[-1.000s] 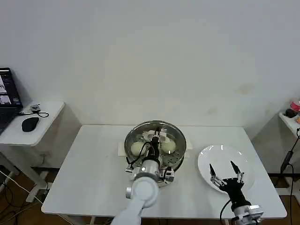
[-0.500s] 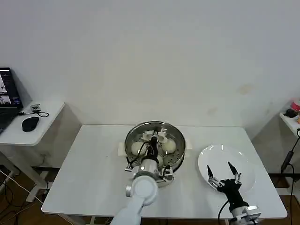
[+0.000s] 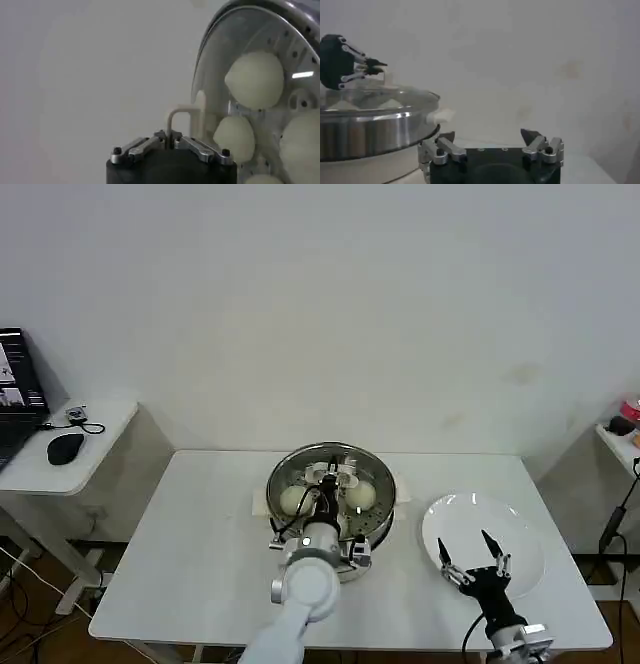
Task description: Take steamed baozi put them in steamer then cover it.
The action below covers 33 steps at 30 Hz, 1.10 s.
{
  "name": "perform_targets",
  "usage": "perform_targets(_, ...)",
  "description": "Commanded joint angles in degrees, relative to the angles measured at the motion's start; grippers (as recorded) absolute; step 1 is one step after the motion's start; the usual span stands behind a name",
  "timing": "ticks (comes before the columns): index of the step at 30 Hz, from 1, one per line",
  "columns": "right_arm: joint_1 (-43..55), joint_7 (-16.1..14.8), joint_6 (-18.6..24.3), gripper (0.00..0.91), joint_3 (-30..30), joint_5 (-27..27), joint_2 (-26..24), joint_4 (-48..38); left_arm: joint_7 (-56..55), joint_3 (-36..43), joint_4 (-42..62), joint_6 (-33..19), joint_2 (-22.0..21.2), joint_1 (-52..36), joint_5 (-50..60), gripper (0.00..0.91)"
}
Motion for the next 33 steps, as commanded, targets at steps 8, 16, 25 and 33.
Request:
perform_targets(8,-0.02,-0.29,0.02,0.907,-0.42,-0.13,-0.03,0.1,-0.6,-0.28,-0.15,0.19,-0.16,0.73,-2.24,0.02)
perform_targets(16,-0.02,-0.4,0.15,0.907,-0.76,-0.44,-0.03,-0.05,-0.7,-0.44,-2.2,0.19,-0.04,1.17,-3.36,0.907)
perform_targets(25,-0.07,-0.41,0.2,0.907,-1.02,-0.58,0.04,-0.28,-0.4,-0.61,-8.88,-0.3,3.89,4.11,-5.97,0.907)
perform_targets(33,-0.23,-0.33,0.33,0.907,-1.11,-0.58,-0.05,-0.31,-1.19,-0.39,-17.45,-1.13,8.04,9.32,-9.32,0.907)
